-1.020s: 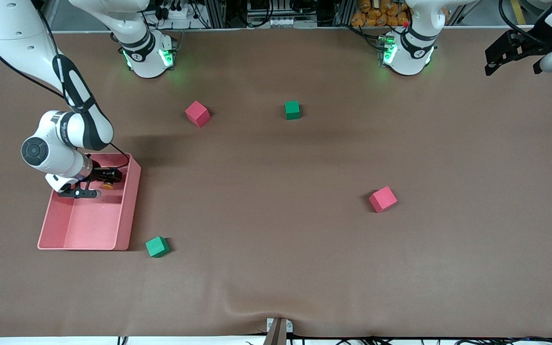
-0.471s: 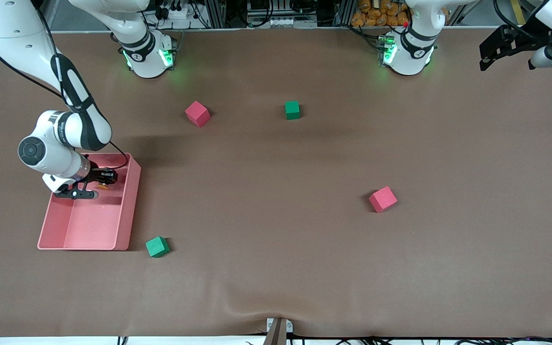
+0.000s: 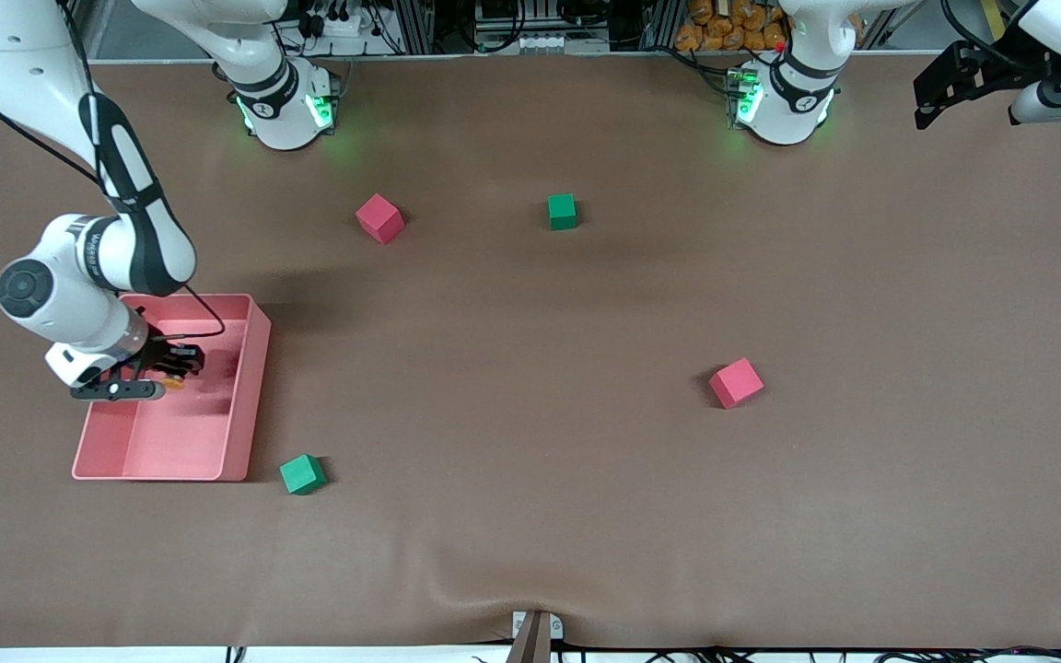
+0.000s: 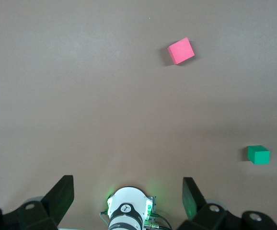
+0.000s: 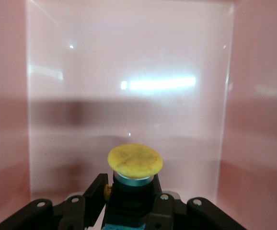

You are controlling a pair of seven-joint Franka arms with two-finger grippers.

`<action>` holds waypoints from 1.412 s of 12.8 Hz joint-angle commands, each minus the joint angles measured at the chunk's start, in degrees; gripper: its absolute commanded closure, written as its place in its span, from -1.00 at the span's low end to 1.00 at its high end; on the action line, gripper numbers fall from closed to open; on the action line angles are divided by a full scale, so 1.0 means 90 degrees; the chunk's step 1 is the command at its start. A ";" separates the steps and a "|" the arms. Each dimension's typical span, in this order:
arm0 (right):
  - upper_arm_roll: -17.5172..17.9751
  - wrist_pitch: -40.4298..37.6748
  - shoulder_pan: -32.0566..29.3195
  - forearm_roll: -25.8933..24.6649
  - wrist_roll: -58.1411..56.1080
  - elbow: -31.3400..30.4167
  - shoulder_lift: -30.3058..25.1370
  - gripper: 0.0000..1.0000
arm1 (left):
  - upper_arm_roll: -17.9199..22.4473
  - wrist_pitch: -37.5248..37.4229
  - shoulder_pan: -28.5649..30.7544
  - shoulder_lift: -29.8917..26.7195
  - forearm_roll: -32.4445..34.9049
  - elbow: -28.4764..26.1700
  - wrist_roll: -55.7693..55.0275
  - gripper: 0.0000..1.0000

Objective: Place and upright button with both arms
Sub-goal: 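Lift the button out of the tray and carry it to mid-table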

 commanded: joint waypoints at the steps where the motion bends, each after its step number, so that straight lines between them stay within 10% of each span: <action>1: 0.0072 -0.0176 -0.0067 -0.0017 -0.0719 -0.0032 -0.0684 1.00 | -0.0060 -0.0045 0.0011 0.0121 0.0078 0.0082 -0.0082 -1.00; 6: 0.0637 -0.0876 0.0332 -0.0017 -0.1367 0.0678 -0.1116 1.00 | -0.0138 -0.0034 -0.0019 0.0648 0.0010 0.0082 -0.0082 -1.00; 10: 0.0980 -0.1397 0.1872 0.0032 0.0554 0.1344 -0.0941 1.00 | -0.0216 -0.0034 -0.0009 0.0854 0.0000 0.0092 -0.0082 -1.00; 18: 0.0951 -0.1154 0.4569 0.0549 0.3086 0.4193 0.1937 1.00 | -0.0207 -0.0054 0.0059 0.1138 0.0020 0.0092 -0.0072 -1.00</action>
